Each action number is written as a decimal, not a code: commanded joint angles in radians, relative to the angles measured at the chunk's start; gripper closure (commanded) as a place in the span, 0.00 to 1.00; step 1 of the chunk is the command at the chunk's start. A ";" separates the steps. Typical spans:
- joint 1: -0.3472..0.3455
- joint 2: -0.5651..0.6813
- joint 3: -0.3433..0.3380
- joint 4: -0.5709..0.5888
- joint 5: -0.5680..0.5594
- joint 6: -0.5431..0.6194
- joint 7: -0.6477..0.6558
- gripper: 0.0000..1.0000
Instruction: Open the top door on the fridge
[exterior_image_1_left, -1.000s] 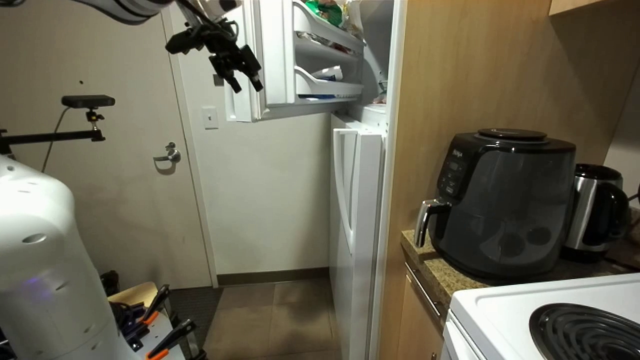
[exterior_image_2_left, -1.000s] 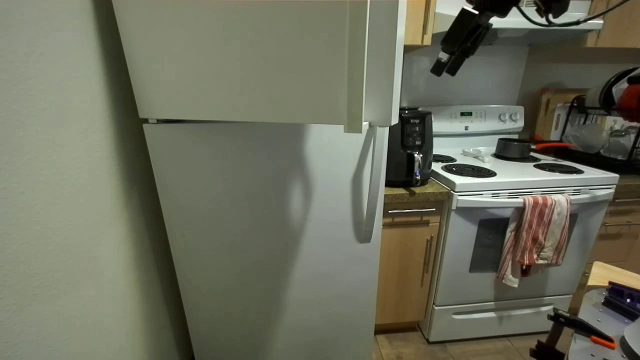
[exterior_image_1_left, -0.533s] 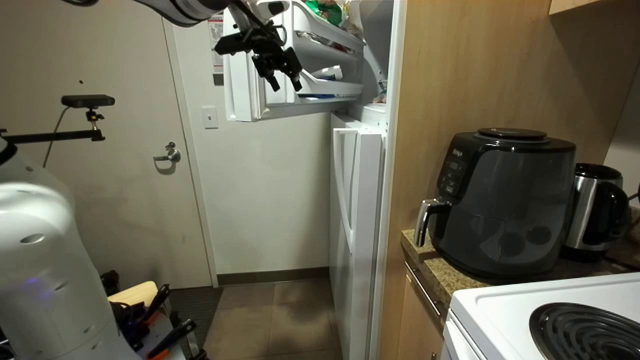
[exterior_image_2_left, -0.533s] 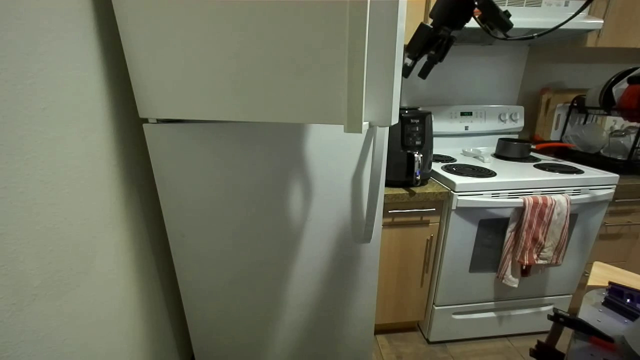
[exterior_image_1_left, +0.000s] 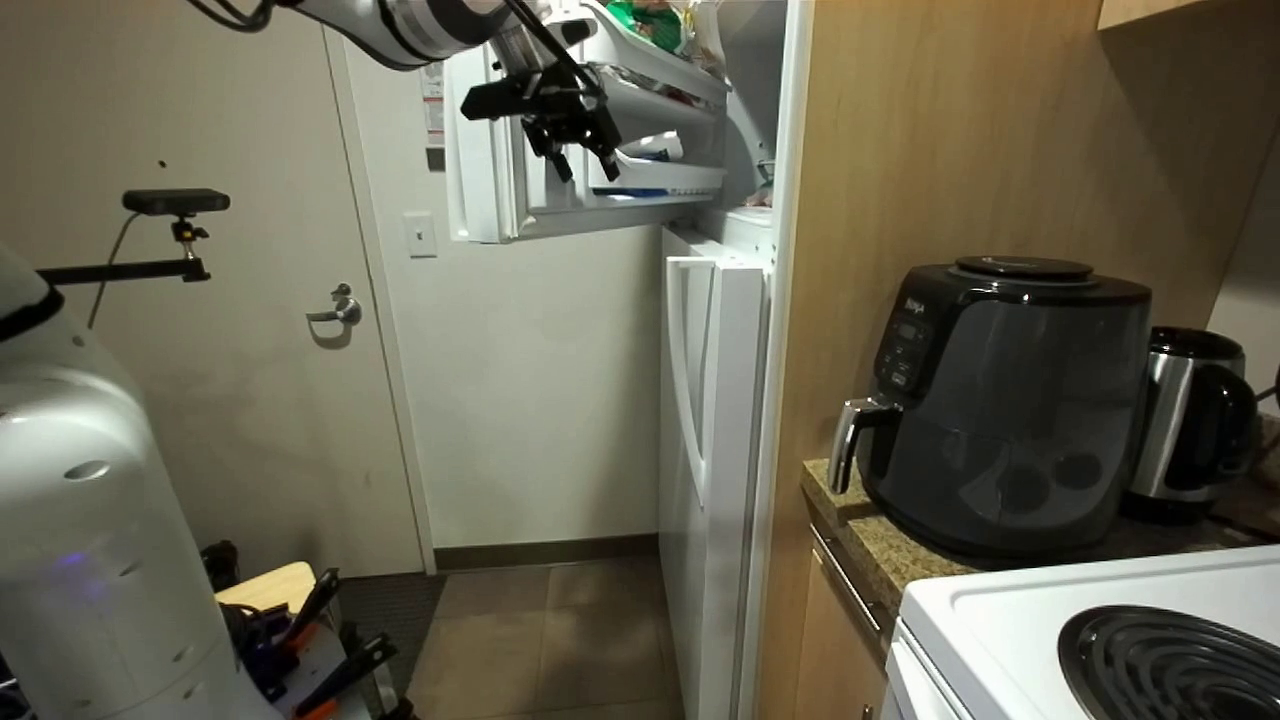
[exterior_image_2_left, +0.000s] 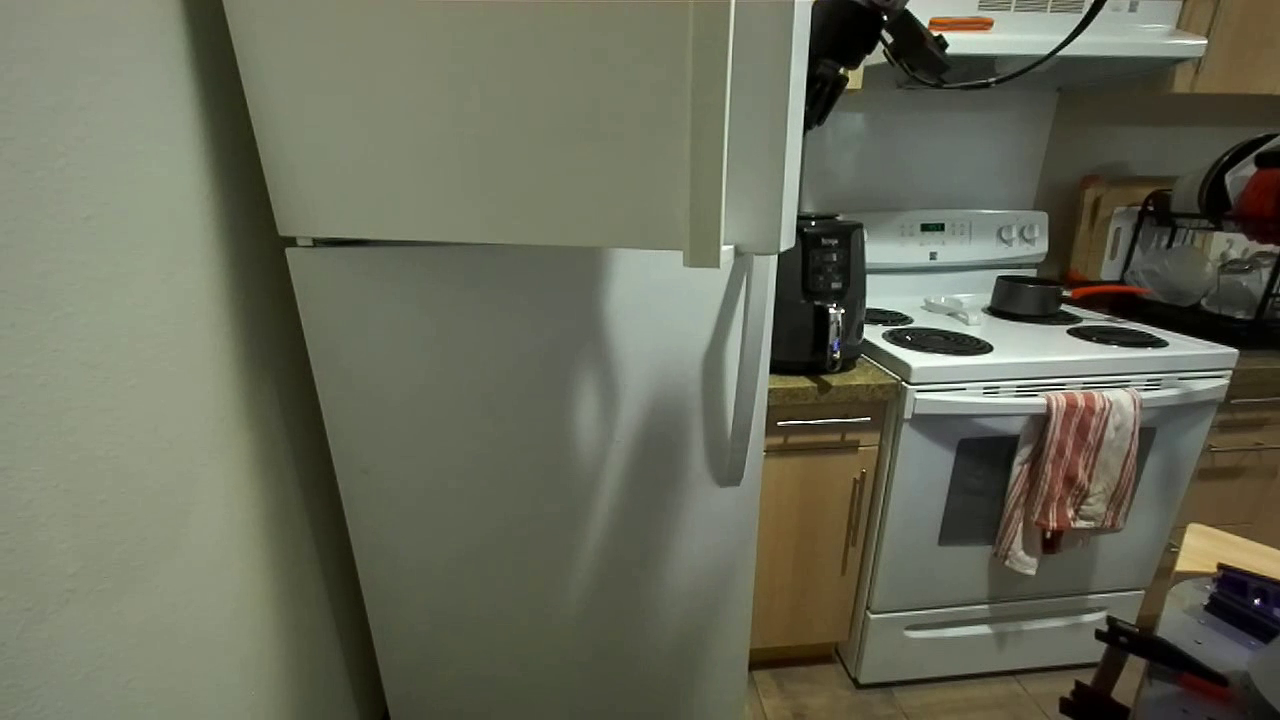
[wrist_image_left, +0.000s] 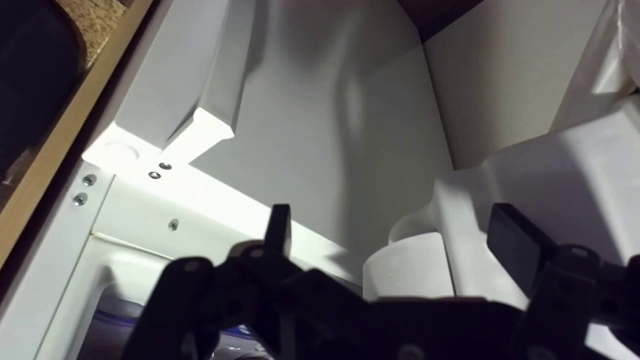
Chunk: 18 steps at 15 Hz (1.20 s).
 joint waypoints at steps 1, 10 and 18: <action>0.061 0.044 -0.011 0.038 0.041 0.018 -0.039 0.00; 0.179 0.061 0.029 0.062 0.094 0.006 -0.070 0.00; 0.246 0.112 0.086 0.132 0.106 0.001 -0.082 0.00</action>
